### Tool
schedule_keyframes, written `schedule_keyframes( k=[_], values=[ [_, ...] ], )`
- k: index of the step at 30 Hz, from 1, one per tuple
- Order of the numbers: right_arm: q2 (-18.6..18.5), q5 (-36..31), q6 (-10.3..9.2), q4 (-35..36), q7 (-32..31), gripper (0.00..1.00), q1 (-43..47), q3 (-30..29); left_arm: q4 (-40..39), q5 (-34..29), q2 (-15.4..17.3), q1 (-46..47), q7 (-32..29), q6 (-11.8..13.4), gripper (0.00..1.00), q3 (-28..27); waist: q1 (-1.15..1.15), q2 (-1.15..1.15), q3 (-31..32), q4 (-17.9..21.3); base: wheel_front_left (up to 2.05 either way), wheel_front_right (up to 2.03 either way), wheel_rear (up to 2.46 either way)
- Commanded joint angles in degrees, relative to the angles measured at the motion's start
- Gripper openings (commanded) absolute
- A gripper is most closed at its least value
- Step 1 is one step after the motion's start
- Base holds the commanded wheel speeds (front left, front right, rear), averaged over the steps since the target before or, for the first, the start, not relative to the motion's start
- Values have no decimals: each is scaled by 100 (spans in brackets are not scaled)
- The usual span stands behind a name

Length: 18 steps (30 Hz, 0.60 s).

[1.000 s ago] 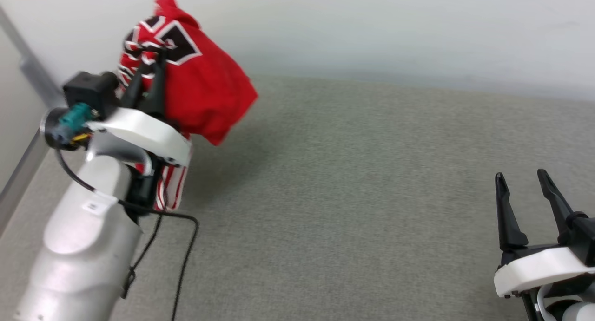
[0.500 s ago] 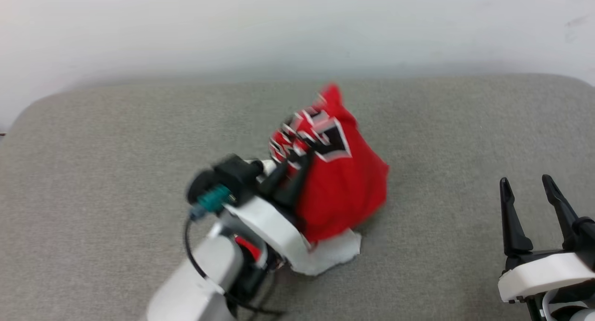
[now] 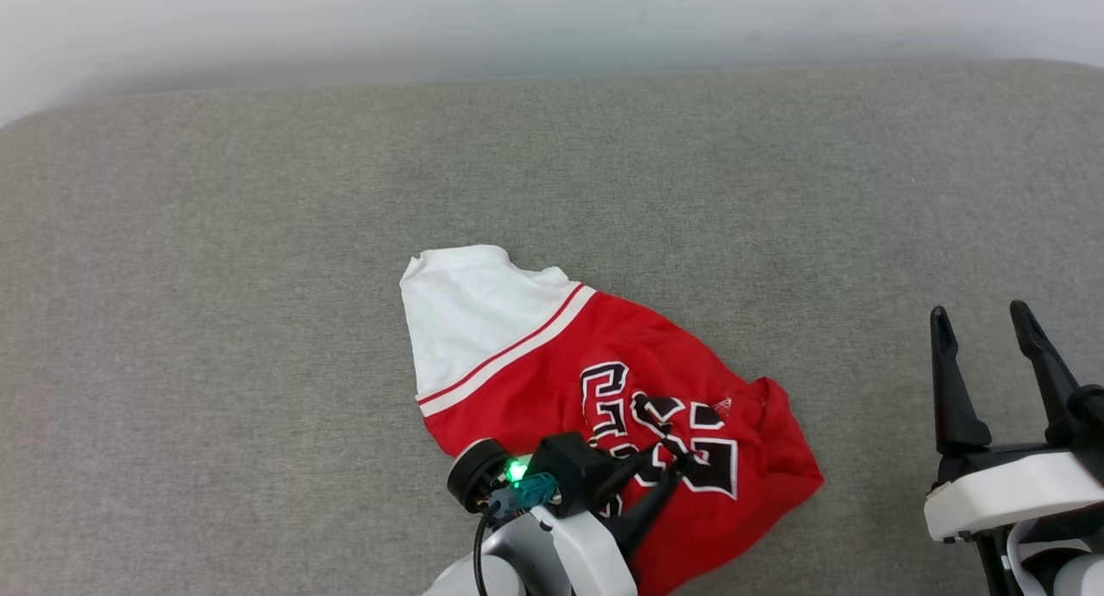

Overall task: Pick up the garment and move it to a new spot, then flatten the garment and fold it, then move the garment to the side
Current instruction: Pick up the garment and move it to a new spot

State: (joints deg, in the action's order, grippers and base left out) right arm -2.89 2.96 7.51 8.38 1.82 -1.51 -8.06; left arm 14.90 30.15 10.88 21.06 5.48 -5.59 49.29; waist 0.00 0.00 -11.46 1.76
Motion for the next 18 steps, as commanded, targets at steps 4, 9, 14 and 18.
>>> schedule_keyframes(
  k=[4, 9, 14, 18],
  values=[
    [3, -59, -4, -83, 2, 100, 2, -21, -62, 33, -48, 129, 436, 18, 100, -168, 0, 0, 235, -166, 0, 0, 0],
    [3, -51, -4, -150, -24, 100, 121, -9, -285, -51, 84, 185, 705, 303, 100, -489, 0, 0, 564, -298, 0, 0, 0],
    [3, -19, -4, -168, -68, 100, 283, -9, -447, -135, 252, 49, 881, 697, 100, -901, 0, 0, 853, -417, 0, 0, 0],
    [3, -15, -4, -147, -110, 100, 407, 5, -472, -162, 419, -145, 940, 1021, 100, -1306, 0, 0, 1023, -477, 0, 0, 0]
  ],
)
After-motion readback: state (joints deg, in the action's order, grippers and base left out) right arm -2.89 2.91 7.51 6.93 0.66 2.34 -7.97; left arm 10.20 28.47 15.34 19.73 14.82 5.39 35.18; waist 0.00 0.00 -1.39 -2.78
